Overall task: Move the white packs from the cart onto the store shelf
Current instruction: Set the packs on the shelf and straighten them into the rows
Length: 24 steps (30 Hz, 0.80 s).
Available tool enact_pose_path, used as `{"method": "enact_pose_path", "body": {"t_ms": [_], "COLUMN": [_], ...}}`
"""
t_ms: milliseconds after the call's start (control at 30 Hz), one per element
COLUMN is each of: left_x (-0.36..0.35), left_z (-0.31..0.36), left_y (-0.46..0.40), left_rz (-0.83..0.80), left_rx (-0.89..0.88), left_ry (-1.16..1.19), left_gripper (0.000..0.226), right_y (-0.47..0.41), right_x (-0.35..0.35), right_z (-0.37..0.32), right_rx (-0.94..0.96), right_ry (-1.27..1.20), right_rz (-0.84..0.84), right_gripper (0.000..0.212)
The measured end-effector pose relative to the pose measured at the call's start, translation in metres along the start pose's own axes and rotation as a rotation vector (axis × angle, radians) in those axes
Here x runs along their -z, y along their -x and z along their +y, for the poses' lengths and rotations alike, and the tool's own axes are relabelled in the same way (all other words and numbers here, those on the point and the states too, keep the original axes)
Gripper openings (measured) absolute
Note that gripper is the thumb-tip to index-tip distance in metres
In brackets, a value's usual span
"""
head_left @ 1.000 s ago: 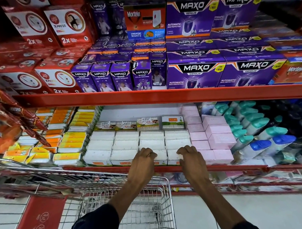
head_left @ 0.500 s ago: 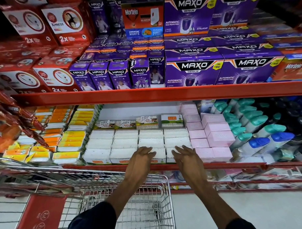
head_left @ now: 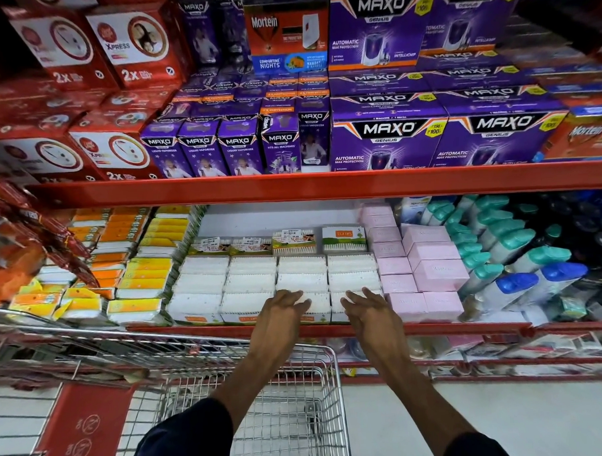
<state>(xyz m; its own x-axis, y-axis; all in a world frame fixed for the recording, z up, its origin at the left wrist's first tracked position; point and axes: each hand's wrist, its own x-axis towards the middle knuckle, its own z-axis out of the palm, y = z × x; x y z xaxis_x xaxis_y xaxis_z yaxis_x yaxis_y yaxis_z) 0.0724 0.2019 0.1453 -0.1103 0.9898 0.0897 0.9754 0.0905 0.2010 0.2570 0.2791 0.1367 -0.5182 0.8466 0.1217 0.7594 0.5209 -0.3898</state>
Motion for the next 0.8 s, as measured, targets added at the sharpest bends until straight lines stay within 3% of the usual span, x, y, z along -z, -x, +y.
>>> {"method": "enact_pose_path", "body": {"t_ms": [267,400,600,700,800], "left_x": [-0.001,0.008,0.018,0.026,0.032], "left_z": [-0.008,-0.03,-0.091,-0.116,-0.134], "left_y": [0.007,0.029,0.062,0.07,0.075], "left_rz": [-0.026,0.007,0.126,0.147,0.073], "left_rx": [-0.055,-0.019,0.115,0.169,0.214], "left_ry": [-0.028,-0.019,-0.024,-0.034,-0.025], "left_gripper": [0.056,0.052,0.042,0.035,0.046], "right_y": [0.002,0.003,-0.011,-0.019,-0.027], "right_x": [-0.003,-0.016,-0.041,-0.056,-0.072], "right_z": [-0.004,-0.03,-0.111,-0.142,-0.16], "right_rx": [0.0,0.124,0.336,0.325,0.301], "right_ry": [0.029,-0.007,-0.036,-0.055,-0.056], "right_rz": [0.035,0.112,0.008,-0.064,-0.149], "right_gripper": [0.031,0.033,0.054,0.058,0.06]}}
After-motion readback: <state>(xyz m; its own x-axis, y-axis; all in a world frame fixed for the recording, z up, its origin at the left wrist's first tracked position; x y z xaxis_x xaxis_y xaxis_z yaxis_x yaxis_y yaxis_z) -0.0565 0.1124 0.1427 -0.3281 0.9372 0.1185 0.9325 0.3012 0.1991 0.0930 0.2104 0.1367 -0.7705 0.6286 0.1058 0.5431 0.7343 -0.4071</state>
